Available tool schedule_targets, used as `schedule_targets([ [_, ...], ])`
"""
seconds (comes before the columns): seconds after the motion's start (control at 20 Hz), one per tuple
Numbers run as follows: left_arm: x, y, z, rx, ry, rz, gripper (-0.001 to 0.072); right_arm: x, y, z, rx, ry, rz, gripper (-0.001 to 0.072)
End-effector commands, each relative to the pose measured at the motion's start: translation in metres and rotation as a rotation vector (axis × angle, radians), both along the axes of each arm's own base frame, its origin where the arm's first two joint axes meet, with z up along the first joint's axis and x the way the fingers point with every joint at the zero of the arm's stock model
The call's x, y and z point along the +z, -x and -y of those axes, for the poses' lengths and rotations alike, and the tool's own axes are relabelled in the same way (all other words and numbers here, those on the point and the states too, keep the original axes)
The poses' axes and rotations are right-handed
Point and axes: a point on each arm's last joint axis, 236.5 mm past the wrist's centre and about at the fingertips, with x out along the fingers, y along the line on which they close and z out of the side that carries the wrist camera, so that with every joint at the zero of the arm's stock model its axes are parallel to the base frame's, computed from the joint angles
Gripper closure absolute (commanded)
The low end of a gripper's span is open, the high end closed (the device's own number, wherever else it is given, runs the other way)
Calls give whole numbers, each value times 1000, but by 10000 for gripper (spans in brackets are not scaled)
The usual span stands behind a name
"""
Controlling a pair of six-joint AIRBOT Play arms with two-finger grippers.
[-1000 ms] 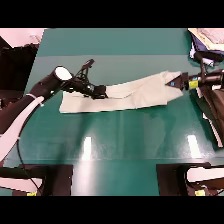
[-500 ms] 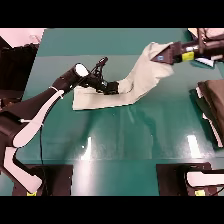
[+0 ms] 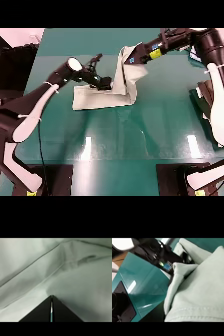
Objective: Fold the shirts.
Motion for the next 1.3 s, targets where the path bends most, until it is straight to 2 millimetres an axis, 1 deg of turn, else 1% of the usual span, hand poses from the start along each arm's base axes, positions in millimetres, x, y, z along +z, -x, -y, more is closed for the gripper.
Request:
schedule_targets([
  [0.0,23,-8,-74,35,-83,9,685,-21,3,-19,11,13,-30,701],
  [0.1,48,-14,-116,82,-119,52,685,-32,2,-26,11,46,-14,701],
  [0.15,61,-14,-137,107,-143,73,685,-36,3,-34,19,50,-12,701],
  [0.2,72,-14,-155,129,-160,92,685,-40,5,-42,31,48,-18,701],
  [0.3,97,-13,-185,180,-178,131,684,-56,11,-61,60,55,-39,701],
  [0.35,108,-11,-197,201,-180,148,684,-65,12,-72,69,54,-44,701],
  [0.45,127,-6,-214,227,-184,176,684,-82,6,-100,72,40,-3,699],
  [0.5,133,-1,-220,234,-186,181,684,-90,2,-118,65,26,28,698],
  [0.6,140,6,-223,229,-189,180,684,-106,-1,-156,56,3,92,696],
  [0.65,141,9,-222,221,-191,177,684,-114,0,-179,55,-15,105,680],
  [0.7,141,10,-222,215,-191,176,684,-119,3,-200,63,-31,128,551],
  [0.75,141,11,-221,213,-190,174,684,-121,7,-222,70,-54,149,350],
  [0.8,141,11,-221,213,-190,173,684,-123,12,-240,79,-66,172,227],
  [0.85,141,12,-221,211,-191,171,684,-126,19,-251,85,-73,180,147],
  [0.9,141,12,-221,211,-191,171,684,-132,22,-252,80,-66,174,145],
  [0.95,141,12,-221,210,-191,171,684,-136,24,-245,78,-50,159,146],
  [1.0,140,12,-221,207,-193,170,684,-140,25,-231,80,-20,141,147],
  [1.05,140,13,-221,203,-193,169,684,-144,24,-211,83,24,119,162],
  [1.15,140,14,-221,190,-198,172,684,-154,15,-157,72,133,72,163],
  [1.25,139,16,-221,186,-199,167,684,-165,0,-95,31,231,35,163],
])
